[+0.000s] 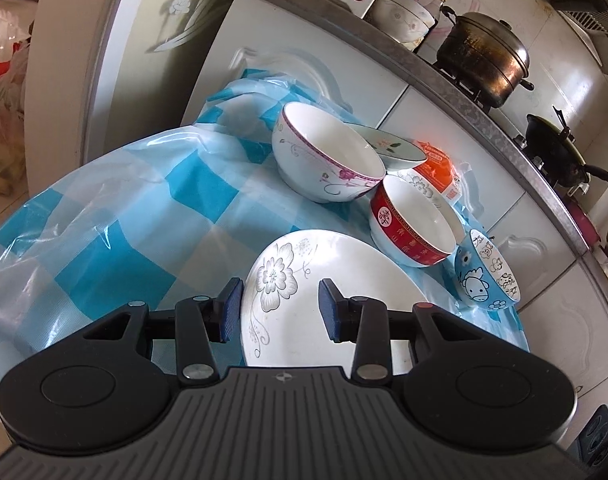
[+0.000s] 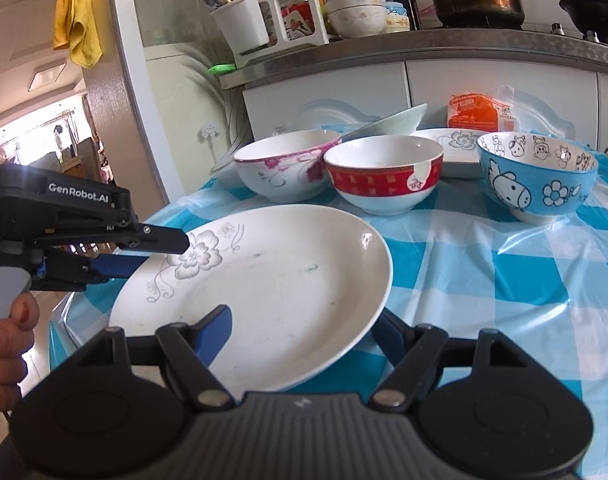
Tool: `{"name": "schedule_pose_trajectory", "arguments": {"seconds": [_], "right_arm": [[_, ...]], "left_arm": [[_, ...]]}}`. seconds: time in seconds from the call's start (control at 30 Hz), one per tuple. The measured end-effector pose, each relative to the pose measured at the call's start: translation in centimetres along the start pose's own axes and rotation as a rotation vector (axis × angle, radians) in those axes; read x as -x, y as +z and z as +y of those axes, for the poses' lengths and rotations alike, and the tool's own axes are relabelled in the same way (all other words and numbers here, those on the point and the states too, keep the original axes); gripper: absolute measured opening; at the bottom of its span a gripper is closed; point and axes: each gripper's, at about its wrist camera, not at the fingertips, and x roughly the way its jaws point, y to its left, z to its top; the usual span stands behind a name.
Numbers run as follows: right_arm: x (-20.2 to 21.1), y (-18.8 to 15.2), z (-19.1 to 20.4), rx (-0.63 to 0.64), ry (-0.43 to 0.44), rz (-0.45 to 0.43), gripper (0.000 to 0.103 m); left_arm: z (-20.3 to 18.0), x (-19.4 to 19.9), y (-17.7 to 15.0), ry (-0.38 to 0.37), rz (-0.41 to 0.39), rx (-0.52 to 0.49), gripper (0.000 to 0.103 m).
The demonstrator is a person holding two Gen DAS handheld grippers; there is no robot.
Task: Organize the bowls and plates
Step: 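Lower the white plate flat onto the cloth and open both grippers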
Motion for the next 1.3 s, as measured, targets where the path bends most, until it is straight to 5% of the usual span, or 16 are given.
{"name": "schedule_pose_trajectory", "arguments": {"seconds": [0.17, 0.43, 0.67, 0.97, 1.3], "right_arm": [[0.4, 0.1, 0.5, 0.024, 0.006, 0.007, 0.094], [2.9, 0.5, -0.6, -0.006, -0.043, -0.032, 0.102], [4.7, 0.6, -1.6, -0.012, -0.144, -0.073, 0.102], [6.5, 0.4, -2.8, 0.007, -0.285, -0.117, 0.102], [8.6, 0.0, -4.2, -0.038, -0.326, -0.161, 0.102]], "left_arm": [[0.6, -0.2, -0.1, 0.006, 0.001, 0.006, 0.055], [-0.5, 2.0, -0.3, 0.122, -0.087, -0.088, 0.1], [-2.2, 4.0, -0.7, 0.205, -0.163, -0.169, 0.103], [-4.6, 4.7, -1.7, 0.257, -0.147, -0.255, 0.103], [-7.0, 5.6, -2.8, 0.281, -0.167, -0.347, 0.103]]}}
